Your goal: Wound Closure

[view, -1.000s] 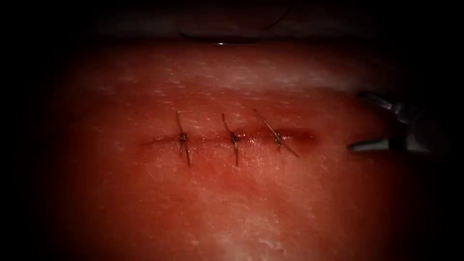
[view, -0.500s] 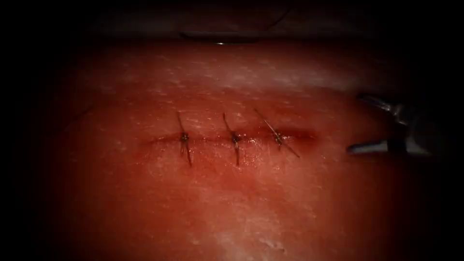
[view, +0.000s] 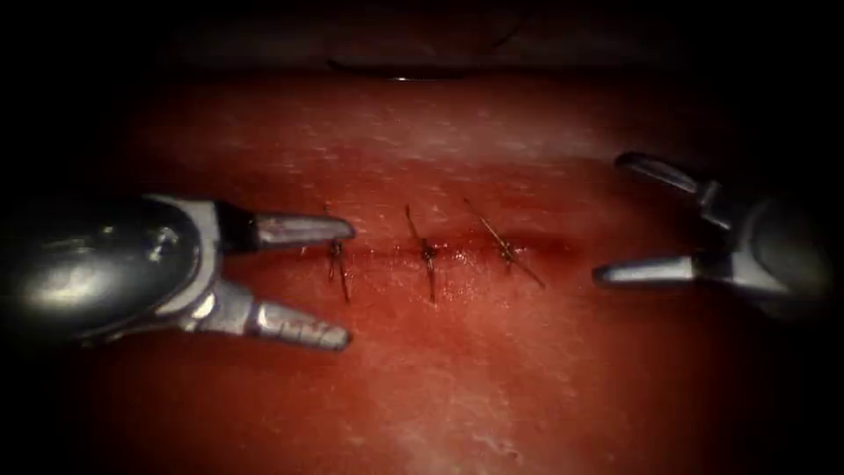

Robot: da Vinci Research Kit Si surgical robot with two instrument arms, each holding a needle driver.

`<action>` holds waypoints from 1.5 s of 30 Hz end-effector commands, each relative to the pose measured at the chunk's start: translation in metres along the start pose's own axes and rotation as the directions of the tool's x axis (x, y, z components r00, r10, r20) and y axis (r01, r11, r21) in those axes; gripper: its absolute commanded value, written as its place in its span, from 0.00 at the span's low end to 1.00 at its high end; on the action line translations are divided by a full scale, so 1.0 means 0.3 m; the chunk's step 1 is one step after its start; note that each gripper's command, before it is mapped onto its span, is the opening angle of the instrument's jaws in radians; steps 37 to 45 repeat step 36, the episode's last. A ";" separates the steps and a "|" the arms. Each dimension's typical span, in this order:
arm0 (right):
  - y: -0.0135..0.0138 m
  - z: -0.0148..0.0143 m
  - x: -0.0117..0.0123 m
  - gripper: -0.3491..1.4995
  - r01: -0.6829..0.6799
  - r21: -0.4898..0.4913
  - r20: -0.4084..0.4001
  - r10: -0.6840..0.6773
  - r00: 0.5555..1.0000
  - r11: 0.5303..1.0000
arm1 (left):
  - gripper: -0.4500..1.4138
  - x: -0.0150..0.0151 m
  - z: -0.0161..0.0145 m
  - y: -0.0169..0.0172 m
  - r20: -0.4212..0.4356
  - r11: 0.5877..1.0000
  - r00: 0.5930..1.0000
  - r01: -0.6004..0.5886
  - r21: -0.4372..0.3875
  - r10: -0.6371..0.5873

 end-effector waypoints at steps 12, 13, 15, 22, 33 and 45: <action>0.0010 -0.0002 0.0024 0.81 0.011 0.048 -0.006 -0.010 1.000 0.999 | 0.56 -0.009 0.001 -0.012 -0.017 0.999 0.999 -0.033 0.008 0.033; 0.0013 -0.0007 0.0021 0.81 0.011 0.050 -0.007 -0.011 1.000 0.999 | 0.56 -0.010 0.000 -0.012 -0.017 0.999 0.999 -0.036 0.006 0.036; 0.0021 -0.0020 0.0016 0.81 0.013 0.048 -0.006 -0.013 1.000 0.999 | 0.56 -0.013 -0.002 -0.012 -0.016 0.999 0.999 -0.044 0.001 0.044; 0.0029 -0.0040 0.0025 0.82 0.011 0.044 -0.006 -0.011 1.000 0.999 | 0.57 -0.021 -0.007 -0.011 -0.014 0.998 0.998 -0.065 -0.010 0.064; 0.0043 -0.0060 0.0019 0.83 0.013 0.029 -0.005 -0.013 1.000 0.999 | 0.58 -0.023 -0.012 -0.013 -0.012 0.998 0.998 -0.068 -0.001 0.068; 0.0045 -0.0062 0.0019 0.83 0.013 0.026 -0.007 -0.013 1.000 1.000 | 0.58 -0.022 -0.011 -0.013 -0.012 0.998 0.998 -0.068 0.000 0.068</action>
